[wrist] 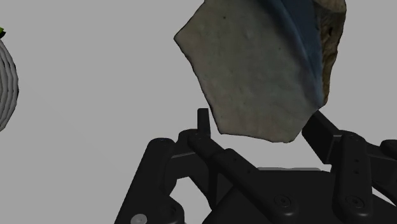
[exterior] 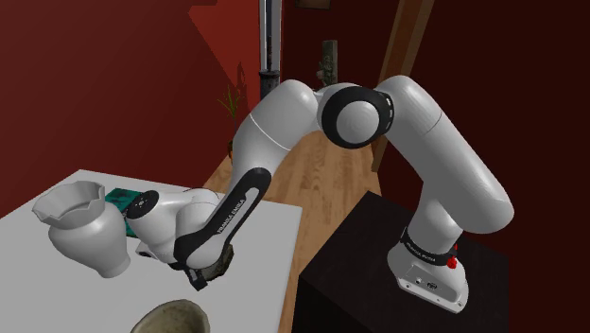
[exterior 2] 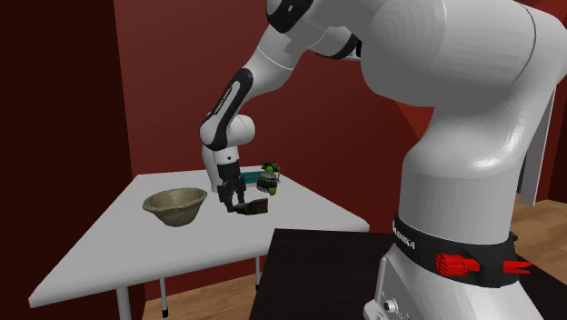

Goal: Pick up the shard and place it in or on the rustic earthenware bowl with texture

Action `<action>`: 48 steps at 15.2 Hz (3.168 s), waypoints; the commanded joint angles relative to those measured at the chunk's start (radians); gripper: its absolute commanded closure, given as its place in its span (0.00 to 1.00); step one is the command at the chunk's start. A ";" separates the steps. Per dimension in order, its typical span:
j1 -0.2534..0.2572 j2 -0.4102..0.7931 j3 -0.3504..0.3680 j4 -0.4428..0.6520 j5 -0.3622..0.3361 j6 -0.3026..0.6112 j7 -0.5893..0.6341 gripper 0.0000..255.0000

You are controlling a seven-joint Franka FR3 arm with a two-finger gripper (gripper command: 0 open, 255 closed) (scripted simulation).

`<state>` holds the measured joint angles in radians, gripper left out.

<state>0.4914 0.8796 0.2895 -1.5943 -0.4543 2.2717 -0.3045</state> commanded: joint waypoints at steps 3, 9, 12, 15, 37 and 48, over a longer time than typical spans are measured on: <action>-0.005 -0.022 0.005 -0.010 0.006 -0.013 -0.004 1.00; -0.017 -0.084 0.023 -0.030 0.024 -0.054 -0.017 1.00; -0.023 -0.113 0.031 -0.038 0.033 -0.076 -0.023 1.00; -0.029 -0.142 0.039 -0.043 0.043 -0.098 -0.031 1.00; 0.072 -0.322 -0.019 -0.177 0.061 -0.067 0.460 0.00; 0.286 -0.192 -0.197 -0.155 -0.026 0.057 1.157 0.00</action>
<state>0.7702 0.6660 0.0883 -1.7495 -0.4795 2.3198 0.8478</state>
